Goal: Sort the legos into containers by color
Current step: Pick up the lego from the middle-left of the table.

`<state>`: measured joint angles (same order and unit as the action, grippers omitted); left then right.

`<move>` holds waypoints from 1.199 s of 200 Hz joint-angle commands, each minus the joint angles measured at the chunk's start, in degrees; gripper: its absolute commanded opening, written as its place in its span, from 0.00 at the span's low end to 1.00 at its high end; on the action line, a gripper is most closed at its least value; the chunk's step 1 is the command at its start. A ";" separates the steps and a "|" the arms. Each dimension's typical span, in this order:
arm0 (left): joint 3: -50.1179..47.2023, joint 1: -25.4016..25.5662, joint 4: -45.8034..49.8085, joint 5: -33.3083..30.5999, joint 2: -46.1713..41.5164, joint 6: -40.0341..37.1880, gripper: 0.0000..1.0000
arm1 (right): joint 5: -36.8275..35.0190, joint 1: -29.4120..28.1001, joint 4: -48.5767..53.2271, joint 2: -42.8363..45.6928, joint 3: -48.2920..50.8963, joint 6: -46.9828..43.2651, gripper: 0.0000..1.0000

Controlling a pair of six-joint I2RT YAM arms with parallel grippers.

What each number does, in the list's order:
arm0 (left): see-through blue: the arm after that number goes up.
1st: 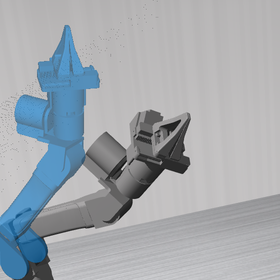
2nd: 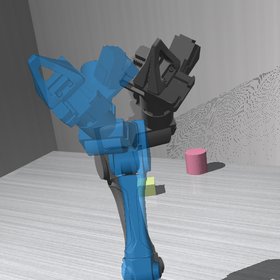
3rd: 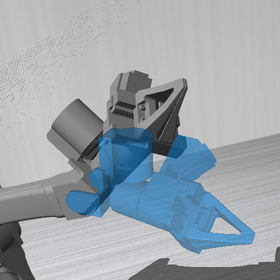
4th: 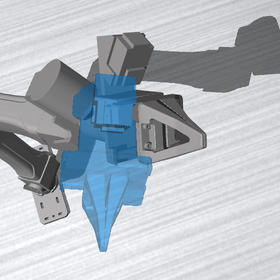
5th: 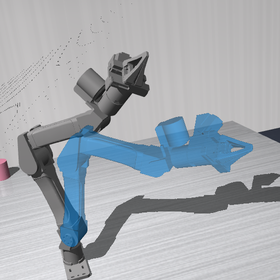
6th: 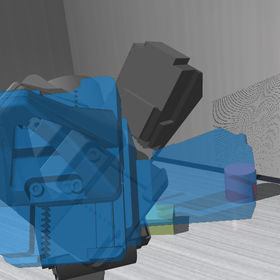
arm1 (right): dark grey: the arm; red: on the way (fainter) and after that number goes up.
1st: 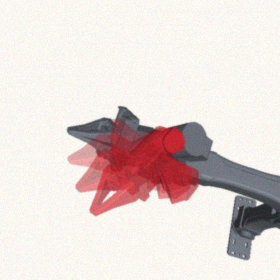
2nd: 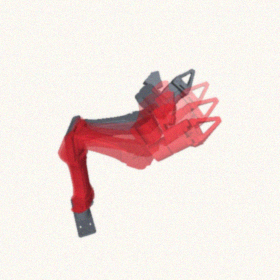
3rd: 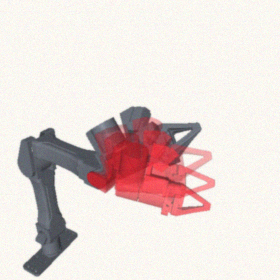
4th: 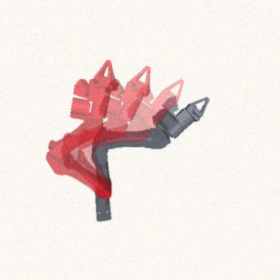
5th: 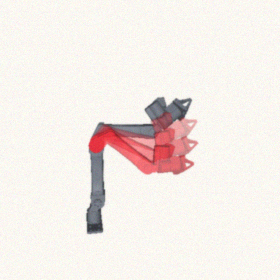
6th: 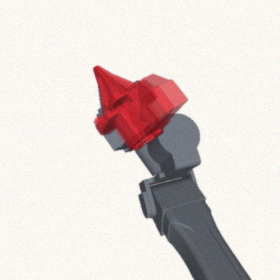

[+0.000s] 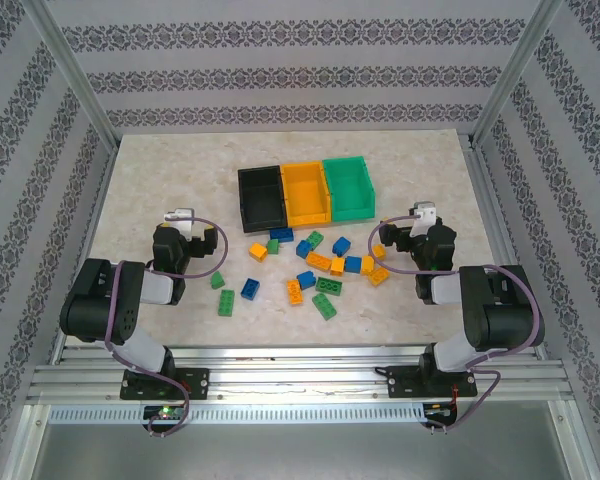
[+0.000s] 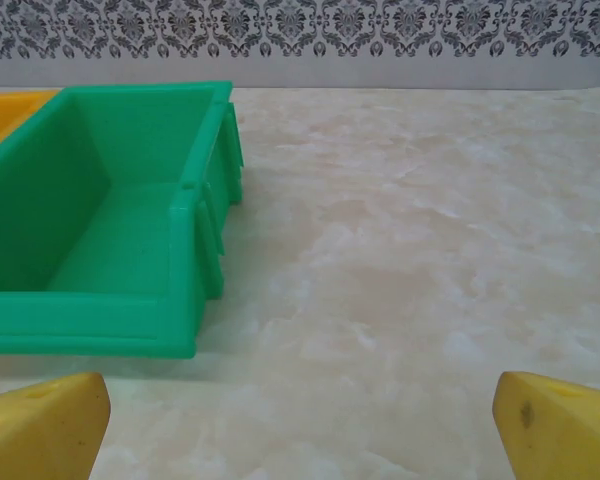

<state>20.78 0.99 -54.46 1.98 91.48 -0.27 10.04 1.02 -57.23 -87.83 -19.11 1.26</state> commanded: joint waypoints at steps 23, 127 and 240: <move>0.84 -0.82 -0.67 1.00 -0.42 -1.07 1.00 | 2.88 0.39 -1.73 -0.56 -0.13 -0.88 0.99; 0.85 -0.83 -0.69 0.96 -0.43 -1.12 0.99 | 2.70 0.40 -1.83 -0.50 0.01 -0.95 0.98; 1.02 -0.82 -0.32 1.12 -0.40 -1.12 0.99 | 2.11 0.44 -1.31 -0.58 -0.18 -0.53 0.98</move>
<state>20.80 0.99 -54.43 2.04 91.48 -0.27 11.51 1.02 -57.23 -87.83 -19.11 1.08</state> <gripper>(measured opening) 0.995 0.983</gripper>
